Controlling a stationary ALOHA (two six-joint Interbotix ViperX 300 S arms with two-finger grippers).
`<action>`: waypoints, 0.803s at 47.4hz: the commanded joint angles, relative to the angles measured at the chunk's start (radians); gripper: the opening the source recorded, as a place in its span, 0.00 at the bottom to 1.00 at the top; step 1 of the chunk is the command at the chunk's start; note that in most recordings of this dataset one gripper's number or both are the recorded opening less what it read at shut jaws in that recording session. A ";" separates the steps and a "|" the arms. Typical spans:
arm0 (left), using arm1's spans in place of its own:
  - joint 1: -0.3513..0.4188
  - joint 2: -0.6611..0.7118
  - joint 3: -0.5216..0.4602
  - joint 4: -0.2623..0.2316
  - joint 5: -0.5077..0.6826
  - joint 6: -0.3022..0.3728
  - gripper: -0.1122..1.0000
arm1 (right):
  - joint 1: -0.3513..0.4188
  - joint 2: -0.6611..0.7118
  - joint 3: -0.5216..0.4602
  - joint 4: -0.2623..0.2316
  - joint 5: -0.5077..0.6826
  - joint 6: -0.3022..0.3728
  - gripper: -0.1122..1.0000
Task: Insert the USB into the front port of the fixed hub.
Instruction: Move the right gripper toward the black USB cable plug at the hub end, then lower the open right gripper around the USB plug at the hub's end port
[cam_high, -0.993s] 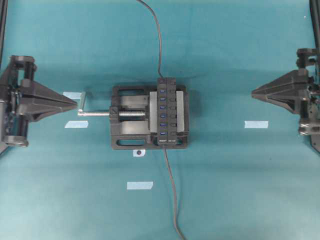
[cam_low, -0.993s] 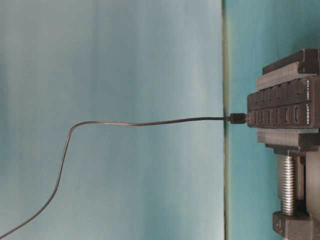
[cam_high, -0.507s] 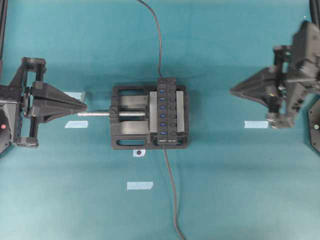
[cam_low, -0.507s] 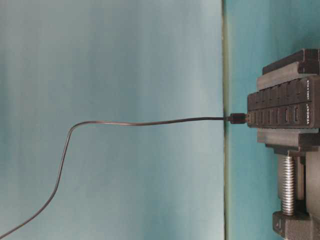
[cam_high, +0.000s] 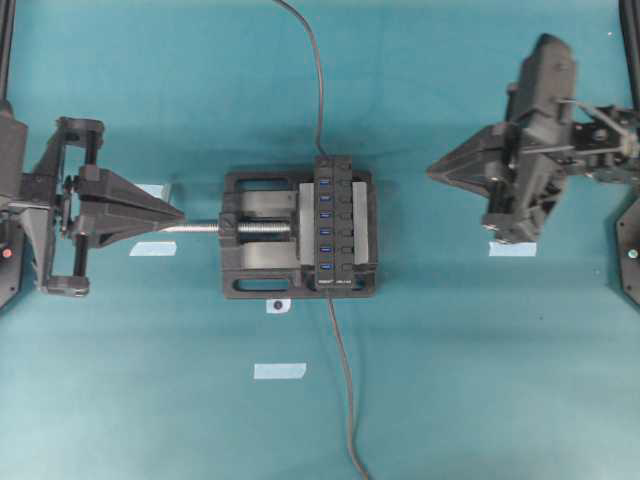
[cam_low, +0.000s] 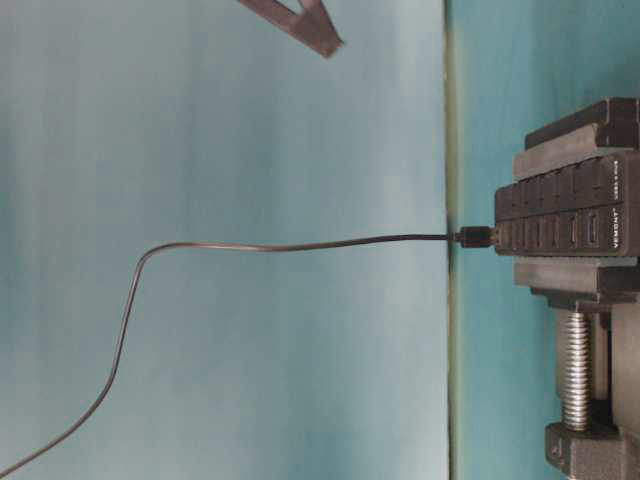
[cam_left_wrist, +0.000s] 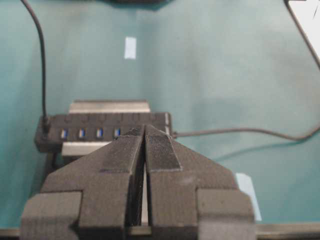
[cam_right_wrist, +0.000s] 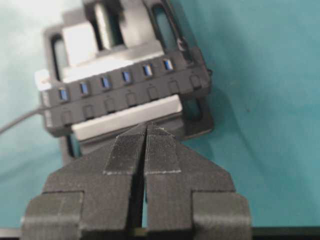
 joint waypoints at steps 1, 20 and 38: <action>-0.003 0.003 -0.025 0.002 -0.008 -0.002 0.10 | -0.006 0.026 -0.040 -0.006 -0.011 -0.023 0.08; -0.005 0.005 -0.020 0.002 -0.011 -0.002 0.10 | -0.038 0.175 -0.083 -0.008 -0.080 -0.129 0.08; -0.005 0.005 -0.015 0.002 -0.012 -0.005 0.10 | -0.044 0.298 -0.137 -0.008 -0.130 -0.178 0.08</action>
